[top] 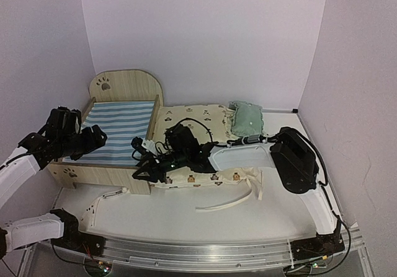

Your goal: Set up the pet bed

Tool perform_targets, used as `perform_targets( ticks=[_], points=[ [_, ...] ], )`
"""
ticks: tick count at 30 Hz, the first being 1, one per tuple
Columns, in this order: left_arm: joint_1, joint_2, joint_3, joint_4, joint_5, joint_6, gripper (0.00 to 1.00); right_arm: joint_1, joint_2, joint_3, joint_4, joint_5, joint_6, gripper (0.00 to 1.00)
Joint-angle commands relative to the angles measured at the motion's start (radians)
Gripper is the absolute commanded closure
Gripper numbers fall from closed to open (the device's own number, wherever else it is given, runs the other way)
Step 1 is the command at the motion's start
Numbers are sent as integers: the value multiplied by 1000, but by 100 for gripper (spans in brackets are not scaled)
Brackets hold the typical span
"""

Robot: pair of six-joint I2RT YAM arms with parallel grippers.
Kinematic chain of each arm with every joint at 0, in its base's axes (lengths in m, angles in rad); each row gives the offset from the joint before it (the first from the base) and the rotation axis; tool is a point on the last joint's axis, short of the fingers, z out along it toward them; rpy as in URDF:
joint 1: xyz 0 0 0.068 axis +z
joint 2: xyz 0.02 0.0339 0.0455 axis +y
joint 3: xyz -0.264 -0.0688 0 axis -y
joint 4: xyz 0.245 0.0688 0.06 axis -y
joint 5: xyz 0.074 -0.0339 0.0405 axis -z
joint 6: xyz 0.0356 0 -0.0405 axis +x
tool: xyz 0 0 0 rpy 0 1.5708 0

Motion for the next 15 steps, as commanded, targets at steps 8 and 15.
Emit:
perform_targets(
  ticks=[8, 15],
  points=[
    [-2, 66, -181, 268, 211, -45, 18, 32, -153, -292, 82, 232, -93, 100],
    [-26, 130, -278, 437, 304, -53, 19, 89, -293, -525, 107, 422, -121, 100]
  ],
)
